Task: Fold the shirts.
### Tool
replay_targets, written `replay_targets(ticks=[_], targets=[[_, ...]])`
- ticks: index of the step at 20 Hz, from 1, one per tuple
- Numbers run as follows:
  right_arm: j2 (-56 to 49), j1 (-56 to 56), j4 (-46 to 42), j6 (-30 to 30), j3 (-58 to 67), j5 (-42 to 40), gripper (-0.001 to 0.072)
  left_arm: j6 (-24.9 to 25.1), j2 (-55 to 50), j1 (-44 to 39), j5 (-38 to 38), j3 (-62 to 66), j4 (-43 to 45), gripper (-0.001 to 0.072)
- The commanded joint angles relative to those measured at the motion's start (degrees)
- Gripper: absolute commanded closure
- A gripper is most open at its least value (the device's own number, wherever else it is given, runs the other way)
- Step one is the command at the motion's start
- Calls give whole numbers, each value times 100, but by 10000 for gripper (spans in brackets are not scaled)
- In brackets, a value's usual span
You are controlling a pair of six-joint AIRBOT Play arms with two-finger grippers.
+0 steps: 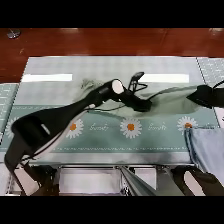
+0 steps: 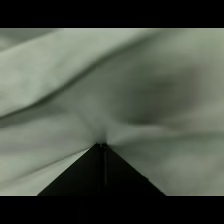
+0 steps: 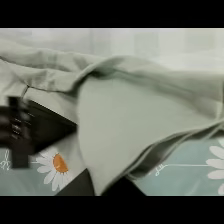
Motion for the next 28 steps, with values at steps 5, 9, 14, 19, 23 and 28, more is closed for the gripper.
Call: replay_targets(ticks=[5, 9, 14, 19, 23, 28], targets=[[98, 15, 55, 101, -35, -26, 678, -184, -507, -337, -885, 693, -409, 688], [24, 17, 450, 0, -33, -28, 678, -195, 57, 1126, -1338, 1062, -365, 688], [-811, 1010, 1281, -153, 155, -866, 678, 15, 1606, 3130, -2140, 973, 98, 687], [-2953, 3130, 1263, -118, 1757, -1672, 678, 195, 3921, 4750, -2146, -743, 1355, 688], [-4673, 3989, 1270, 50, 3185, -1648, 677, 374, 5934, 5407, -1633, -3224, 1355, 687], [-6087, 4441, 1388, 315, 4229, -1231, 677, 374, 7143, 5077, -1346, -5469, 966, 687]])
